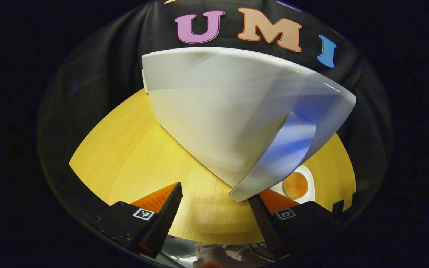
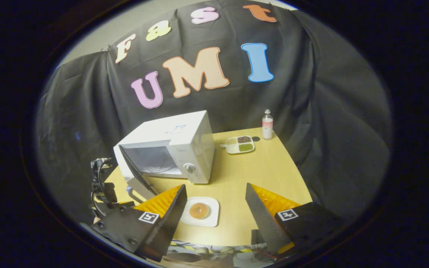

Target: Open the microwave oven with the left hand, put the food in, and close the microwave oven.

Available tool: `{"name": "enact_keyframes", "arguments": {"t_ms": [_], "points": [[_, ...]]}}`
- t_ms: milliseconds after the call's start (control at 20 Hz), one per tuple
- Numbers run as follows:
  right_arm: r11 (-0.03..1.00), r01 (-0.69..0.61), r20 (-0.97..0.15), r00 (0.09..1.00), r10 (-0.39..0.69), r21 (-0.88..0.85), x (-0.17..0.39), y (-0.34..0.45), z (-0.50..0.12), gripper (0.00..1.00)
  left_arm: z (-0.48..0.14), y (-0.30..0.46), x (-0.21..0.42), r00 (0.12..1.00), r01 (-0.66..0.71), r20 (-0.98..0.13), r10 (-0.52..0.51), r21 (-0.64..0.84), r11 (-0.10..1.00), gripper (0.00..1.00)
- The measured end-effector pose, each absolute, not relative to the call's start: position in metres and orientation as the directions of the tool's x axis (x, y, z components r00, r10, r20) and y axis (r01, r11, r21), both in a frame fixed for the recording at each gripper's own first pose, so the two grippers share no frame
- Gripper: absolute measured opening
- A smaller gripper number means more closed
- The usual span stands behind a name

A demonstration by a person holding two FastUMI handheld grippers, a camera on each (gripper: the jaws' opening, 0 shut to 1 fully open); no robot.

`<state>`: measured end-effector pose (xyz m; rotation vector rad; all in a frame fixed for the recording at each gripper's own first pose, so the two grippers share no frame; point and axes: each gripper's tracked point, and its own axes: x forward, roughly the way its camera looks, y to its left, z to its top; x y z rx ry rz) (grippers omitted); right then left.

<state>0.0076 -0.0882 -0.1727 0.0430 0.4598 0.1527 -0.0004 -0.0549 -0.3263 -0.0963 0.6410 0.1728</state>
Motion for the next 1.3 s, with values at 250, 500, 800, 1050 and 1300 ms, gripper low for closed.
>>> {"name": "enact_keyframes", "arguments": {"t_ms": [250, 500, 800, 1050, 1300], "points": [[0.972, -0.230, -0.504, 0.834, 0.225, 0.054, 0.011, -0.077, -0.209, 0.92, -0.311, -0.026, -0.043, 0.786, -0.319, -0.577, 0.223, -0.069, 0.945, 1.00], [0.950, -0.314, -0.634, 0.733, 0.246, 0.005, 0.010, -0.067, -0.266, 0.99, -0.286, 0.012, -0.090, 0.762, -0.435, -0.554, 0.336, -0.054, 0.899, 1.00], [0.924, -0.382, -0.741, 0.620, 0.257, 0.001, 0.016, -0.046, -0.326, 0.99, -0.265, 0.070, -0.128, 0.715, -0.540, -0.524, 0.464, 0.009, 0.842, 1.00], [0.922, -0.386, -0.803, 0.553, 0.221, -0.012, 0.035, -0.027, -0.368, 0.99, -0.264, 0.117, -0.153, 0.665, -0.602, -0.536, 0.520, 0.027, 0.798, 0.97], [0.953, -0.302, -0.859, 0.489, 0.152, -0.004, 0.048, -0.007, -0.409, 0.99, -0.251, 0.170, -0.172, 0.611, -0.653, -0.531, 0.587, 0.080, 0.753, 0.99]]}}
